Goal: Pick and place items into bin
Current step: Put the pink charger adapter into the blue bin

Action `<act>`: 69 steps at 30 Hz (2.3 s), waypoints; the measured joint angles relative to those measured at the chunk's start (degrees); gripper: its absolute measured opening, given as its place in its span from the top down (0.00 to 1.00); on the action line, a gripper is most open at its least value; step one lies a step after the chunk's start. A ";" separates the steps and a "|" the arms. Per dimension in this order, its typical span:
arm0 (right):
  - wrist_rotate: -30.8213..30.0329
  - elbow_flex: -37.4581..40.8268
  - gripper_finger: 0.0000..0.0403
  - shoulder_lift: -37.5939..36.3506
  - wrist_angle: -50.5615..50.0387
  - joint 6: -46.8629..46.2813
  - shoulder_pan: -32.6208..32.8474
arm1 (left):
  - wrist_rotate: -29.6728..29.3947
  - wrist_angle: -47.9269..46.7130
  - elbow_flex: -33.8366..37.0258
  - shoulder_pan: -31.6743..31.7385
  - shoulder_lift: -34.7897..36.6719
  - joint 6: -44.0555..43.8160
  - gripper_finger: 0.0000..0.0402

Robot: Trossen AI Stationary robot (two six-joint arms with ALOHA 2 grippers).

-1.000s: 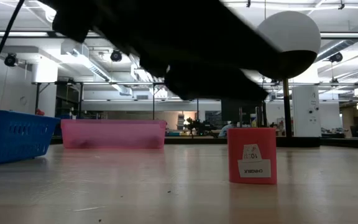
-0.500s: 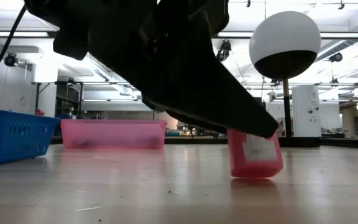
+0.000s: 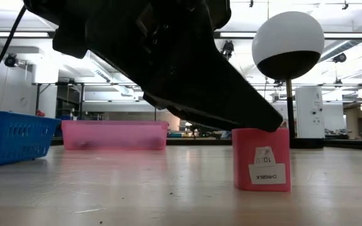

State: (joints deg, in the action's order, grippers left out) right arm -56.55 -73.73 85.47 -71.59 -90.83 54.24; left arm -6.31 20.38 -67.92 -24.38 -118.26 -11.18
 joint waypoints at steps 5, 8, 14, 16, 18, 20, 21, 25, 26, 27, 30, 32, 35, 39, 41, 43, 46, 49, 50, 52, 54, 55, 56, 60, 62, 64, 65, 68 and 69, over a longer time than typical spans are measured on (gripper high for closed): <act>0.00 0.00 0.86 0.00 -0.09 0.31 -0.02 | 1.19 -0.37 0.23 0.00 -1.35 0.02 0.31; 0.00 0.00 0.86 0.00 -0.14 1.07 -0.02 | 2.42 -0.34 0.43 0.00 -2.46 -0.18 0.31; -0.02 0.02 0.86 0.00 -0.14 1.03 -0.02 | 2.54 -0.06 0.42 -0.02 -2.26 -0.42 0.31; -0.02 0.02 0.86 0.00 -0.14 1.03 -0.04 | 2.51 0.51 0.40 0.00 -2.03 -0.41 0.31; -0.02 0.02 0.86 0.00 -0.14 1.05 -0.07 | 2.51 0.66 0.18 0.00 -1.92 -0.39 0.31; -0.02 0.02 0.86 0.00 -0.14 1.05 -0.07 | 2.49 0.41 0.13 0.00 -1.92 -0.25 0.33; -0.02 0.02 0.86 0.00 -0.14 1.05 -0.07 | 2.46 0.10 0.13 0.04 -1.92 -0.24 0.34; -0.02 0.02 0.87 0.00 -0.10 1.03 -0.07 | 2.43 0.11 0.12 0.31 -1.92 -0.35 0.45; -0.02 0.02 0.87 0.00 -0.09 1.05 -0.08 | 2.43 0.06 0.05 0.31 -1.92 -0.38 0.48; -0.02 0.02 0.87 0.00 -0.09 1.05 -0.11 | 2.45 0.07 -0.05 0.31 -1.93 -0.43 0.51; -0.04 0.02 0.87 0.00 -0.09 1.05 -0.13 | 2.45 0.13 -0.24 0.31 -1.92 -0.48 0.62; -0.04 0.02 0.87 0.00 -0.10 1.01 -0.13 | 2.44 0.14 -0.24 0.32 -1.90 -0.53 0.66; -0.03 0.02 0.87 0.00 -0.06 0.96 -0.13 | 2.67 -1.80 -0.25 0.33 -1.13 -1.44 0.66; -0.04 0.02 0.87 0.00 -0.04 0.87 -0.15 | 2.84 -15.04 -0.68 0.35 3.17 -3.39 0.66; -0.36 0.02 0.87 0.00 -0.03 0.87 -0.15 | 2.75 -22.69 -0.43 0.39 6.12 -3.41 0.66; -0.46 0.02 0.87 0.00 -0.17 0.91 -0.21 | 2.49 -31.36 -0.02 0.39 9.09 -3.52 0.66; -0.49 0.02 0.87 0.00 -0.20 0.90 -0.44 | 2.31 -43.39 0.13 0.35 13.71 -3.50 0.66; -0.61 0.02 0.87 0.00 -0.05 0.91 -0.60 | 1.99 -52.65 0.49 0.17 19.20 -3.53 0.66; -0.61 0.02 0.87 0.00 -0.03 0.88 -0.68 | 1.48 -54.74 0.70 0.17 21.18 -3.55 0.66; -0.61 0.02 0.87 0.00 -0.03 0.88 -0.68 | 1.32 -57.98 0.85 0.16 25.08 -3.58 0.66; -0.61 0.02 0.87 0.00 -0.03 0.90 -0.79 | 1.31 -61.82 0.85 0.17 29.02 -3.64 0.66; -0.61 0.02 0.87 0.00 -0.05 0.87 -0.81 | 1.26 -64.46 0.85 0.17 30.65 -3.87 0.66; -0.61 0.02 0.87 0.00 0.00 0.85 -0.83 | 1.19 -67.61 0.95 0.16 32.31 -4.70 0.66; -0.60 0.02 0.87 0.00 0.07 0.85 -0.98 | -0.07 -81.54 2.87 0.15 36.60 -10.35 0.66; -0.61 0.02 0.87 0.00 0.06 0.87 -1.07 | -0.14 -85.29 4.69 0.17 38.44 -12.62 0.66; -0.61 0.02 0.87 0.00 0.04 0.90 -1.22 | 0.43 -86.26 7.80 0.17 40.08 -14.55 0.66; -0.61 0.02 0.87 0.00 0.02 0.88 -1.28 | 1.38 -85.97 9.48 0.17 40.88 -15.52 0.66; -0.61 0.02 0.87 0.00 0.02 0.87 -1.27 | 5.63 -84.83 14.28 0.13 42.07 -17.69 0.66; -0.61 0.02 0.87 0.00 0.02 0.87 -1.27 | 6.86 -84.95 15.86 0.02 42.16 -18.47 0.66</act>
State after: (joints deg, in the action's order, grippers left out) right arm -57.17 -73.71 85.47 -71.57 -89.95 52.97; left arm 0.55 -64.57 -52.06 -24.36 -76.10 -29.65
